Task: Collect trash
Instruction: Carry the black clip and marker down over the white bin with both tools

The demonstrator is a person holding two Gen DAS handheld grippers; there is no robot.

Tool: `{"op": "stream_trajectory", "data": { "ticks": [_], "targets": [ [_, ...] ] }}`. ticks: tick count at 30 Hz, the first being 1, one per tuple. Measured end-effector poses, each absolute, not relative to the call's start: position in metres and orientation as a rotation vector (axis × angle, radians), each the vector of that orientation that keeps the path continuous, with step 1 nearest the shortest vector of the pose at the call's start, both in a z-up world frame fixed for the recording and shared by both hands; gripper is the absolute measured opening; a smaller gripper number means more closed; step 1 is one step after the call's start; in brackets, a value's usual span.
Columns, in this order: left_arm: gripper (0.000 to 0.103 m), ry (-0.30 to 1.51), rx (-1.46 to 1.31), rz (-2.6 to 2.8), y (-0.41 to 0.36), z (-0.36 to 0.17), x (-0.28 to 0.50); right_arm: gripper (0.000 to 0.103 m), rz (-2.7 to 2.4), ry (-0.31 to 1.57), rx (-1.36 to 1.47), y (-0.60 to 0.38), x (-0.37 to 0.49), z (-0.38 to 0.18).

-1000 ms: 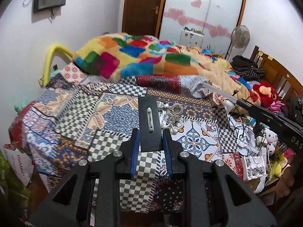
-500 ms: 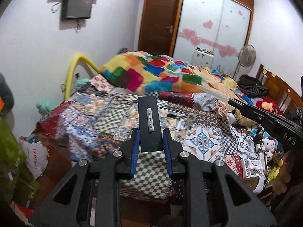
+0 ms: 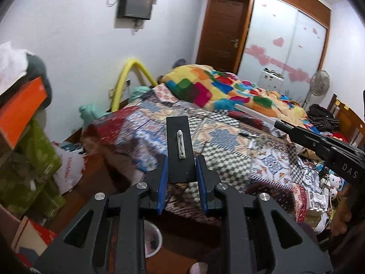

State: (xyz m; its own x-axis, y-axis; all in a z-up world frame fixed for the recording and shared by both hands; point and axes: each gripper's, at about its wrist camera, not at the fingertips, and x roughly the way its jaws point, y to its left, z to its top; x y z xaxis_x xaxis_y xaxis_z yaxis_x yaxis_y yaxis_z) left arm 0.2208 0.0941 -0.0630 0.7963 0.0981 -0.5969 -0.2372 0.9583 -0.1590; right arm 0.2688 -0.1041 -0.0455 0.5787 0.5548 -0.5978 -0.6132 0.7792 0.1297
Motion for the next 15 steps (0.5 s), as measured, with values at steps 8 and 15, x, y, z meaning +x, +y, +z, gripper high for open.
{"op": "stream_trajectory", "data": {
  "ticks": [8, 15],
  "targets": [
    [0.023, 0.684, -0.279, 0.25, 0.136, -0.097, 0.185, 0.01, 0.766, 0.738, -0.15, -0.055, 0.243, -0.073],
    [0.023, 0.772, -0.332, 0.294, 0.167, -0.146, 0.175, 0.01, 0.814, 0.875, -0.216, -0.015, 0.237, -0.116]
  ]
}}
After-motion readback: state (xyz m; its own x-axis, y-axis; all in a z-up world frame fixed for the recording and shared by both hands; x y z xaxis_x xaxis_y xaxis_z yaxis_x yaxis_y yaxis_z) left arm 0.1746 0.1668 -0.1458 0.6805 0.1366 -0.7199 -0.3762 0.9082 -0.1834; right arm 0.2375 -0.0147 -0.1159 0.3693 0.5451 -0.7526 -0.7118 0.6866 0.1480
